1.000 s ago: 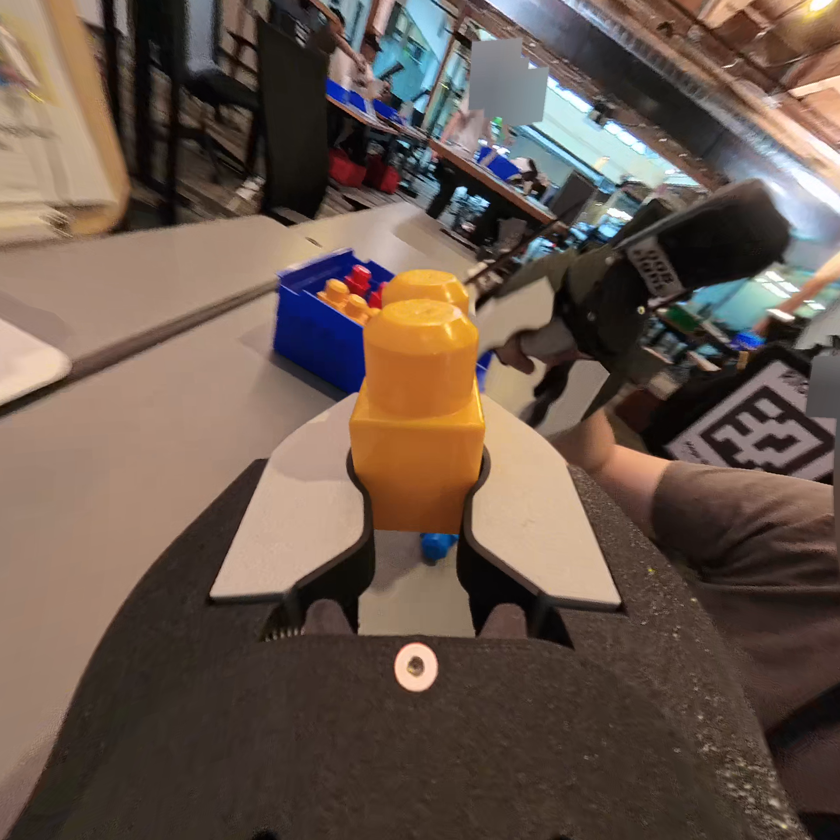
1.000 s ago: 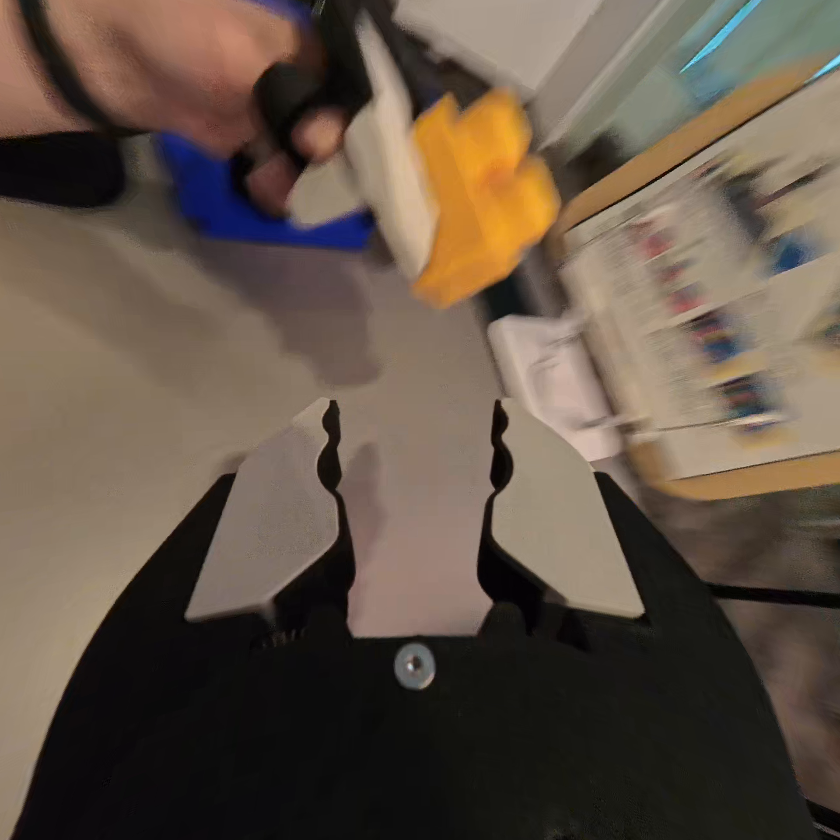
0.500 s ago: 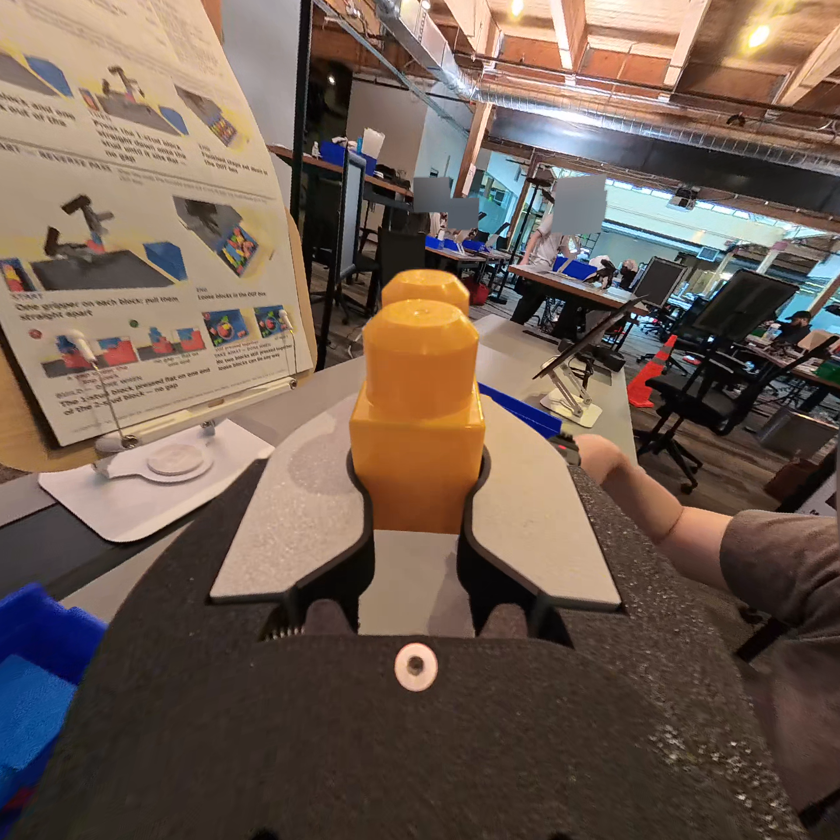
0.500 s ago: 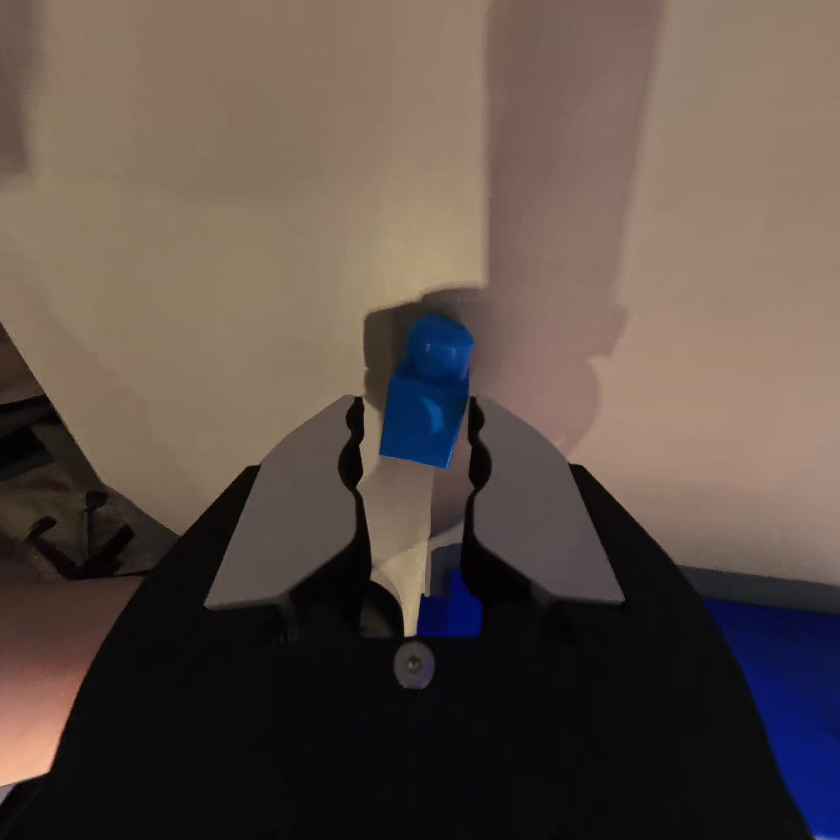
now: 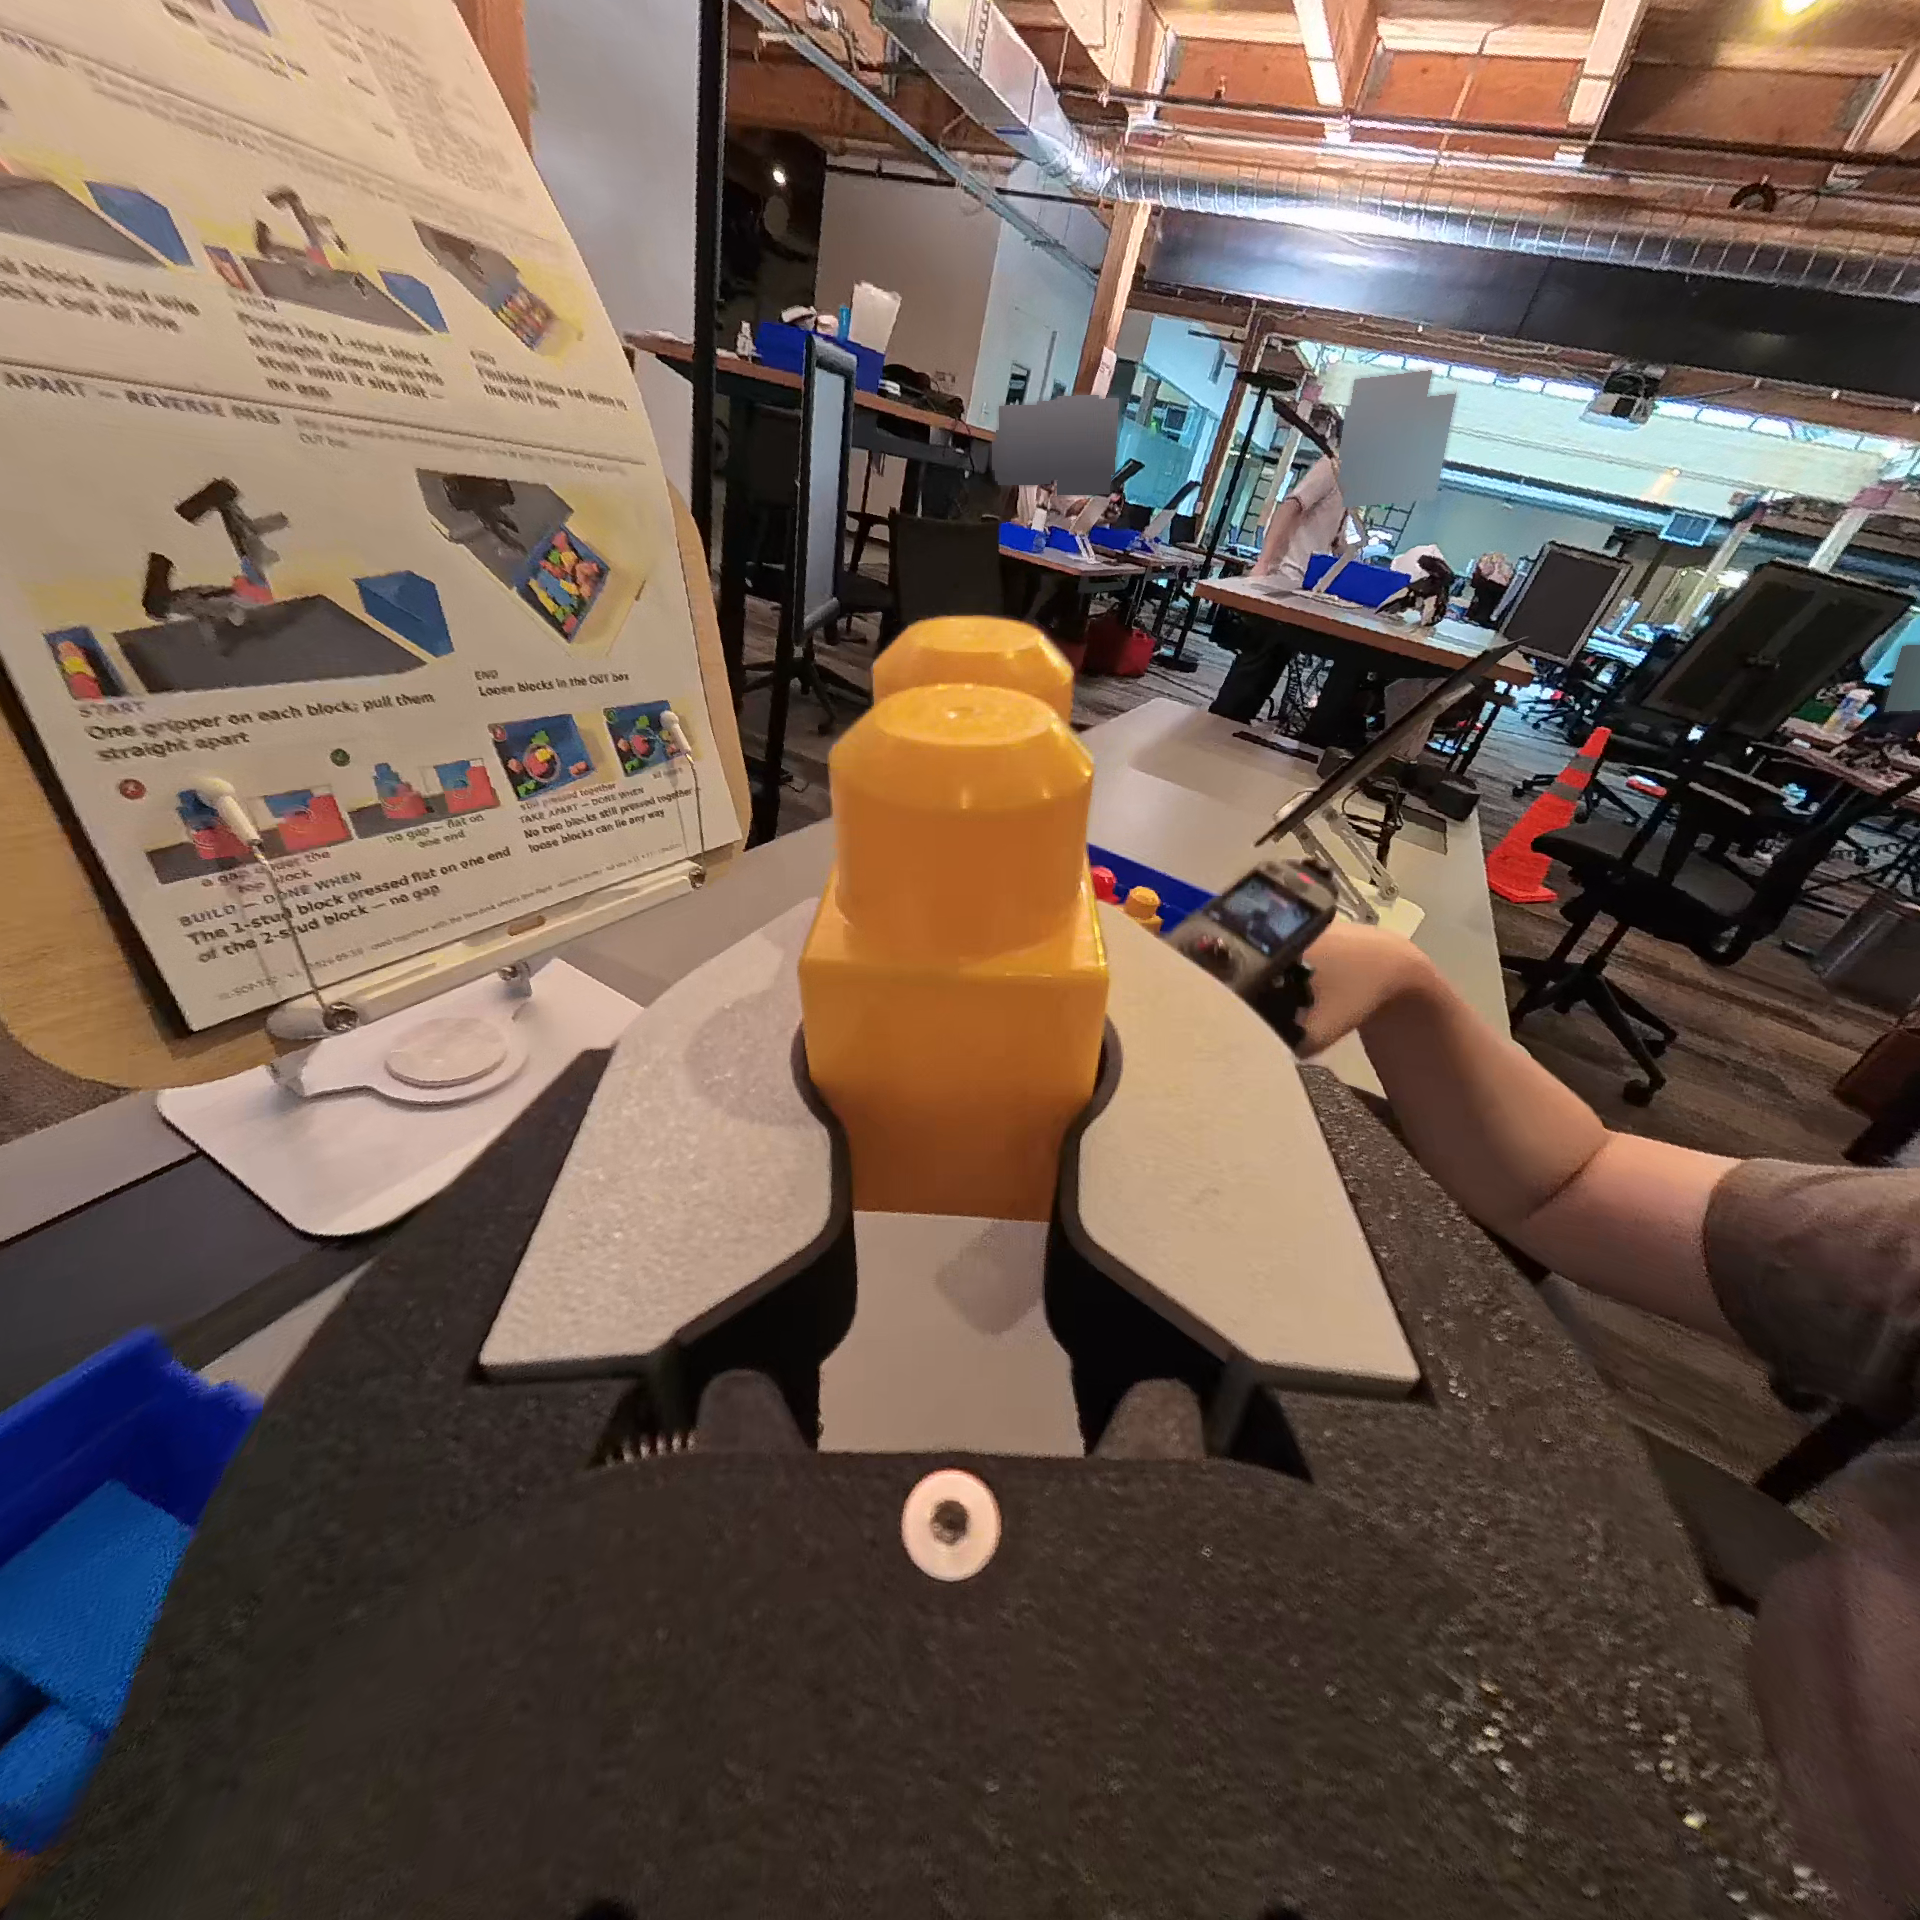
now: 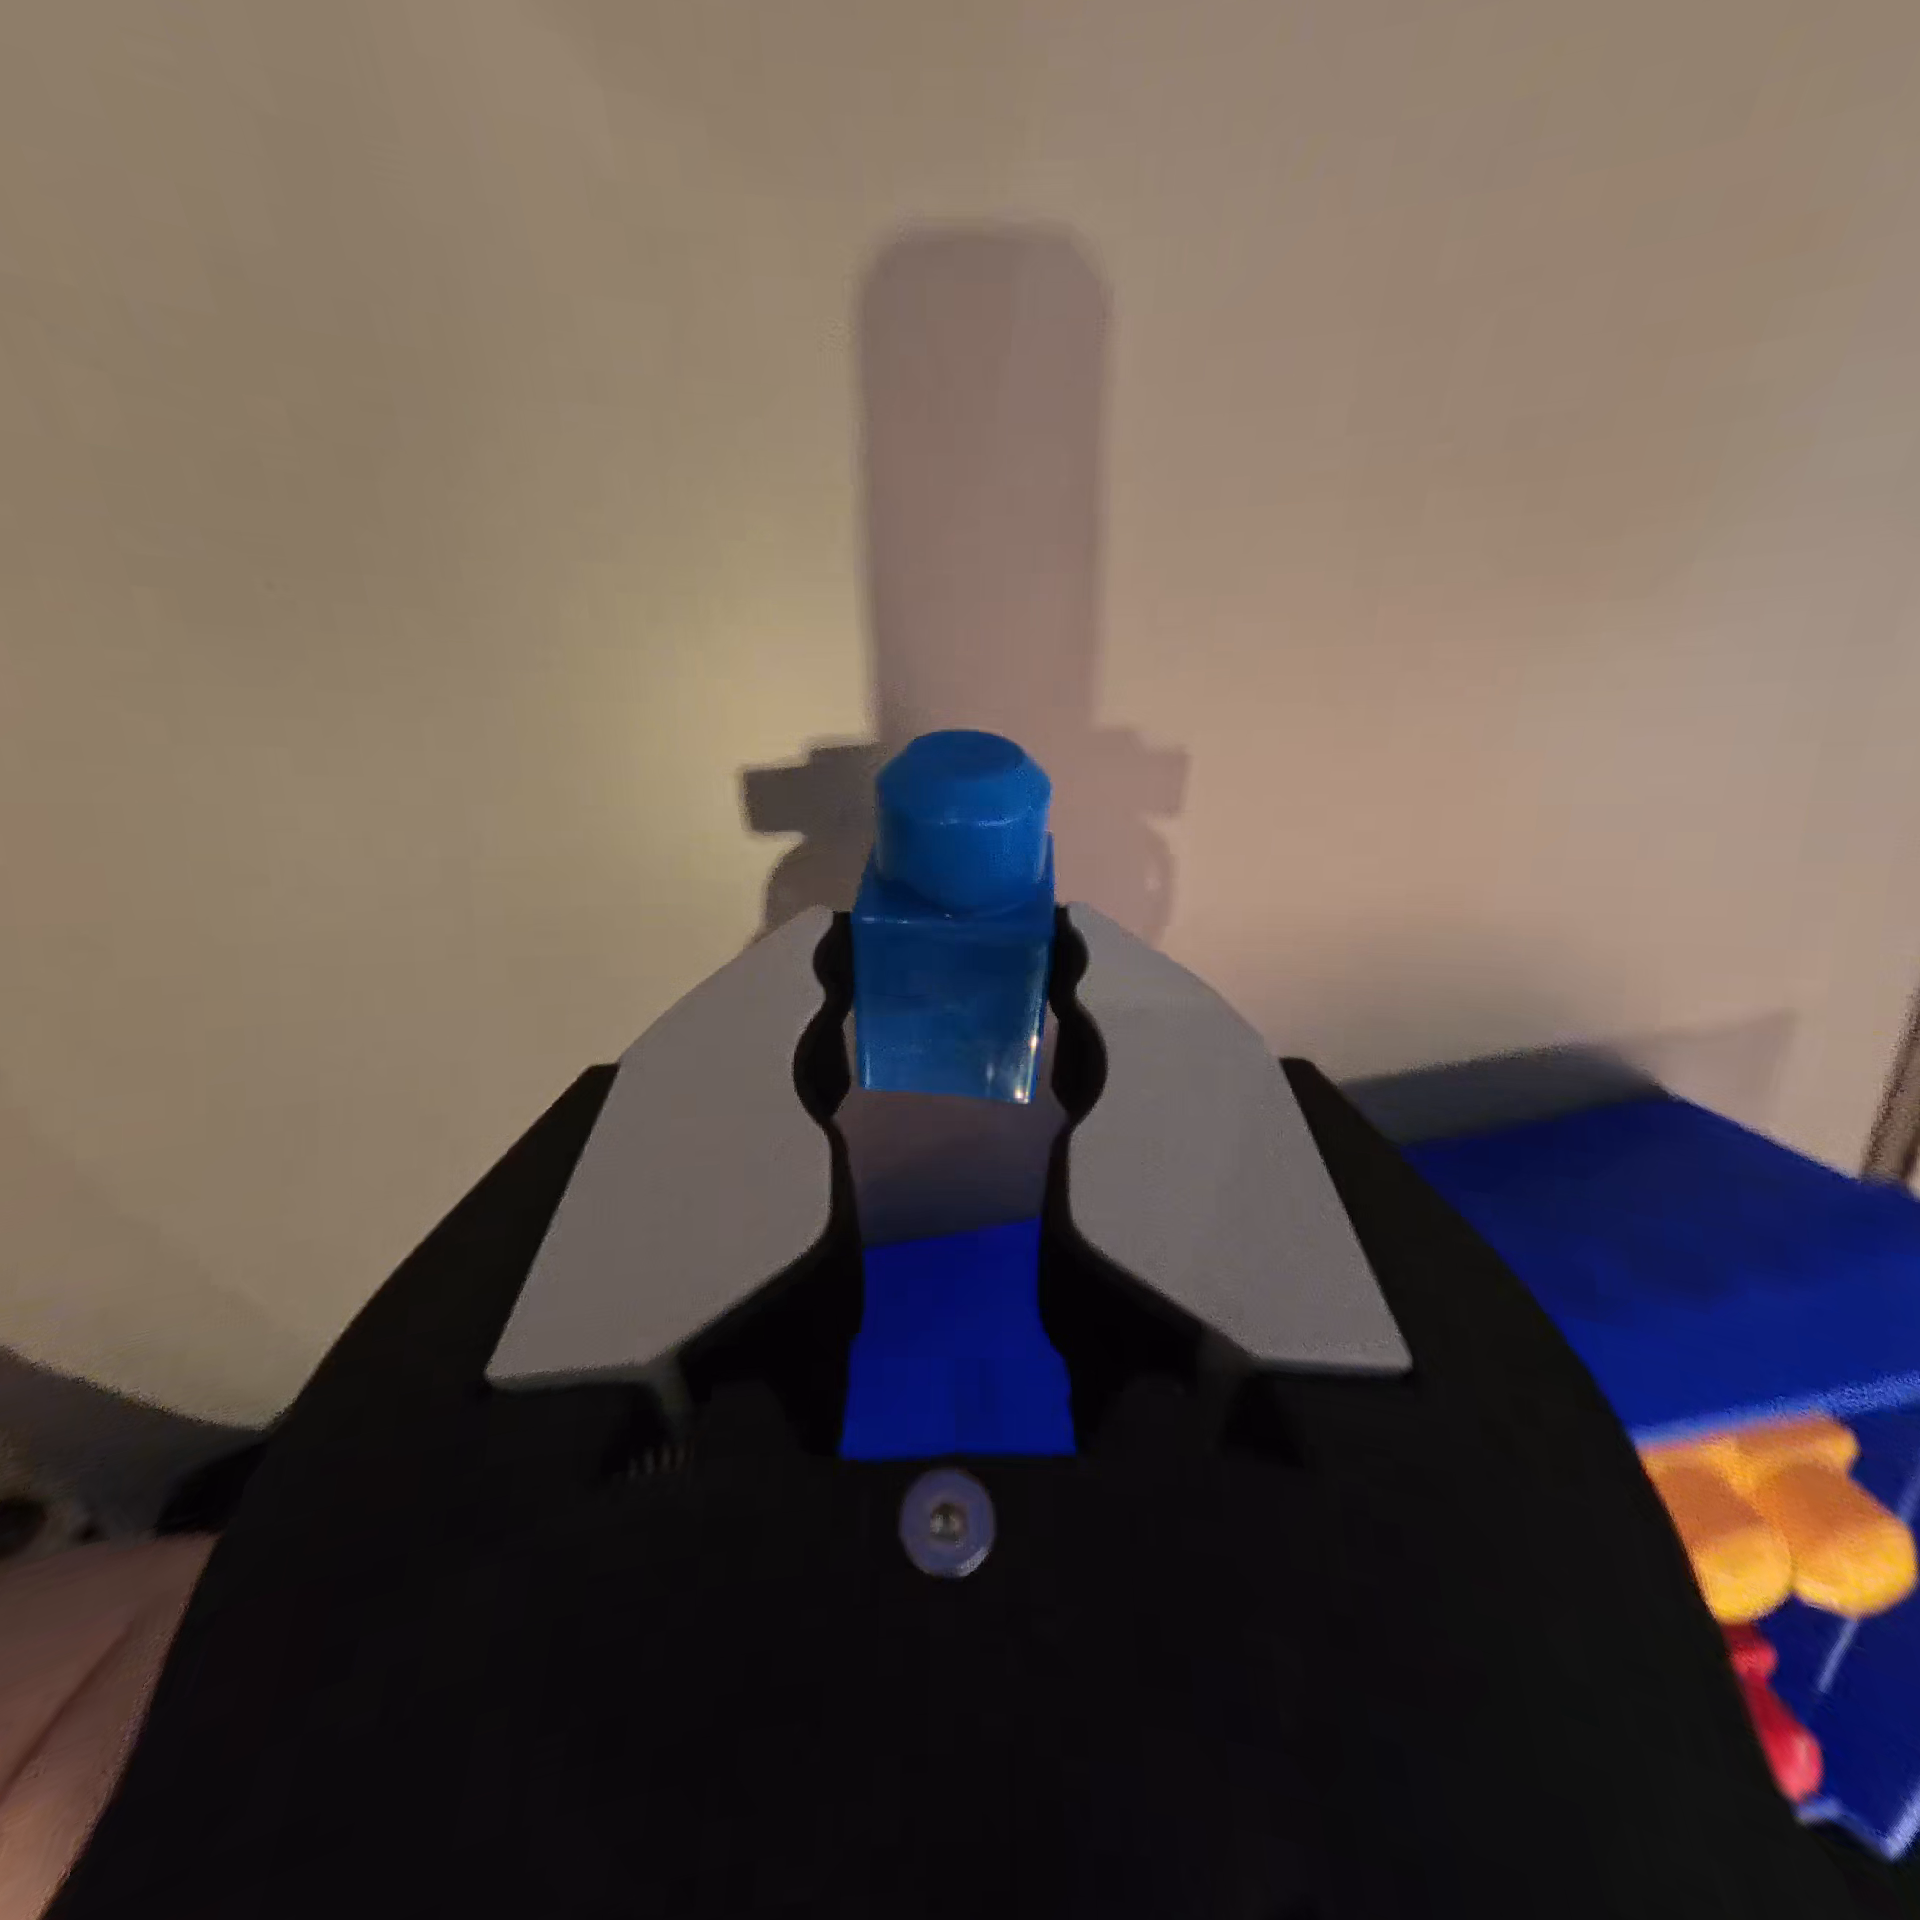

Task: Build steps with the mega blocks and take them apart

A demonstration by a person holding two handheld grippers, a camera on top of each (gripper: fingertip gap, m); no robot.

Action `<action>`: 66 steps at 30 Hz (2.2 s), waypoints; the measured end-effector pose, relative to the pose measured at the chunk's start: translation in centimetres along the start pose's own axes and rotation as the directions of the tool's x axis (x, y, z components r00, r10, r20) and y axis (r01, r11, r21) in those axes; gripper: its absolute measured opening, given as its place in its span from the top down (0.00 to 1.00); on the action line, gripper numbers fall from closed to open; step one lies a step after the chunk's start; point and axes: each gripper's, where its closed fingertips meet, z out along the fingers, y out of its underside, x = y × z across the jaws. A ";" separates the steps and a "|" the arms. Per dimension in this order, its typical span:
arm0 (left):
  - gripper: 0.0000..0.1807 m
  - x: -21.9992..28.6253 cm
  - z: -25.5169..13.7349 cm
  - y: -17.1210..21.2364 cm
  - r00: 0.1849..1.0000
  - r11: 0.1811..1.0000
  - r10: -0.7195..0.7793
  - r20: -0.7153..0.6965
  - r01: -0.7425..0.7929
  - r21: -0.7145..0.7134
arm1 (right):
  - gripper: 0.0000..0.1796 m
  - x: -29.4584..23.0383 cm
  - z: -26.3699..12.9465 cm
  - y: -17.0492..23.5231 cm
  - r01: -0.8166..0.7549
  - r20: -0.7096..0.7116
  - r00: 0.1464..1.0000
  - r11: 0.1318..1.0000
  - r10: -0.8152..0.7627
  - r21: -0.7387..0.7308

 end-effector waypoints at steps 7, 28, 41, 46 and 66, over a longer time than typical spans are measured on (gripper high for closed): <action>0.78 3.2 7.4 6.6 0.966 0.979 -0.158 -0.202 0.127 -0.159 | 0.80 -4.5 -10.9 -8.3 0.010 0.190 0.964 0.739 -0.186 0.674; 0.78 11.2 13.2 15.3 0.910 0.931 -0.154 -0.385 0.004 -0.364 | 0.79 -0.3 -17.5 -11.7 -0.488 0.514 0.848 0.188 -0.130 0.852; 0.78 11.5 12.6 14.9 0.880 0.926 -0.217 -0.424 0.049 -0.374 | 0.79 -1.1 -17.0 -11.8 -0.429 0.463 0.878 0.232 -0.120 0.873; 0.78 11.2 12.5 14.9 0.886 0.921 -0.218 -0.409 0.049 -0.385 | 0.79 -1.1 -17.0 -12.0 -0.426 0.456 0.882 0.210 -0.119 0.880; 0.77 11.3 12.6 18.1 0.899 0.858 -0.085 -0.429 -0.152 -0.490 | 0.70 -1.7 -17.4 -8.8 -0.237 0.301 0.952 0.476 -0.061 0.847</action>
